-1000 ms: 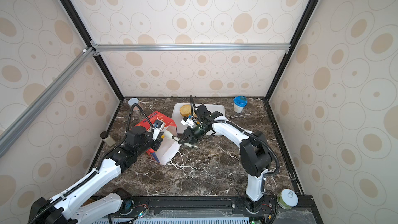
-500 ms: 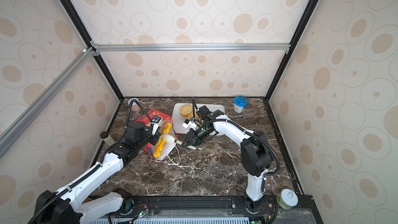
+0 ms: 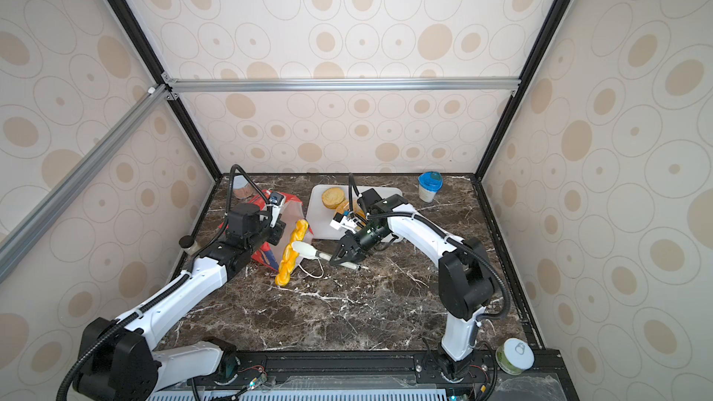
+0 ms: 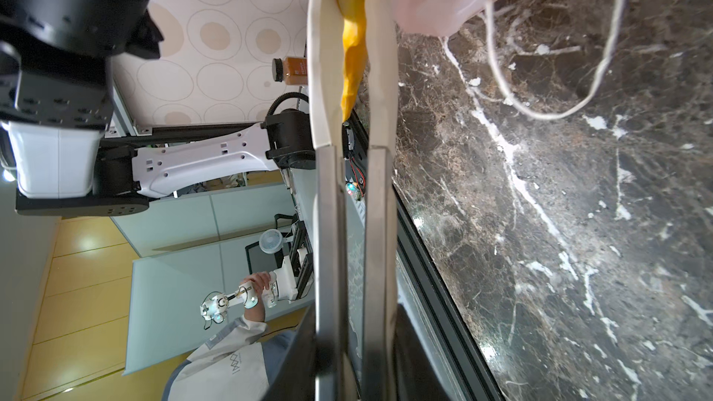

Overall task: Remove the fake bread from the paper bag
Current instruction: 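Pinch the yellow twisted bread with the tongs and pull it upward, then carry the yellow twisted bread with the right gripper's tongs over the white tray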

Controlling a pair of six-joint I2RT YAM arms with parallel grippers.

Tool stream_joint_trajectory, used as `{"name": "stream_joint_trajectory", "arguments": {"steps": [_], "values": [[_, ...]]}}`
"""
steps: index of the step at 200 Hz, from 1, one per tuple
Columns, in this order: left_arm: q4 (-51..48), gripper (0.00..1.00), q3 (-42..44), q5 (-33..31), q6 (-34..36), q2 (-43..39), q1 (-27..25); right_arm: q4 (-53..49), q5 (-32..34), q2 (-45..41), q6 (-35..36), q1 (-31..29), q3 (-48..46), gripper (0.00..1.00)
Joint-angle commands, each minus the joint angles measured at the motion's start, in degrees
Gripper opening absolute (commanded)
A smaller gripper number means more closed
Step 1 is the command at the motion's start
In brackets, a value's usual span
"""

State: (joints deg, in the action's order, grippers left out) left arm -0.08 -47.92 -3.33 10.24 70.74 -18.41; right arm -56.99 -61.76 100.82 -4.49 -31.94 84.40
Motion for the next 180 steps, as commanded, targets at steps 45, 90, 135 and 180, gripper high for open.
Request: {"name": "stream_joint_trajectory", "arguments": {"steps": [45,90,135,180], "values": [[6.82,0.00,0.43,-1.08,-6.48,-0.90,4.78,17.99,-4.29,-17.04,-16.38,11.50,-12.54,0.00],[8.19,0.00,4.63,2.71,-9.10,-5.34,5.10,14.21,3.06,-14.51,-11.87,24.74,-10.83,0.00],[8.75,0.00,4.97,6.93,-10.58,-6.41,5.11,17.99,2.66,-8.06,-11.81,31.23,-12.39,0.00],[9.38,0.00,5.08,9.16,-11.01,-6.76,5.06,20.39,3.09,-7.63,-12.39,33.69,-18.05,0.00]]}}
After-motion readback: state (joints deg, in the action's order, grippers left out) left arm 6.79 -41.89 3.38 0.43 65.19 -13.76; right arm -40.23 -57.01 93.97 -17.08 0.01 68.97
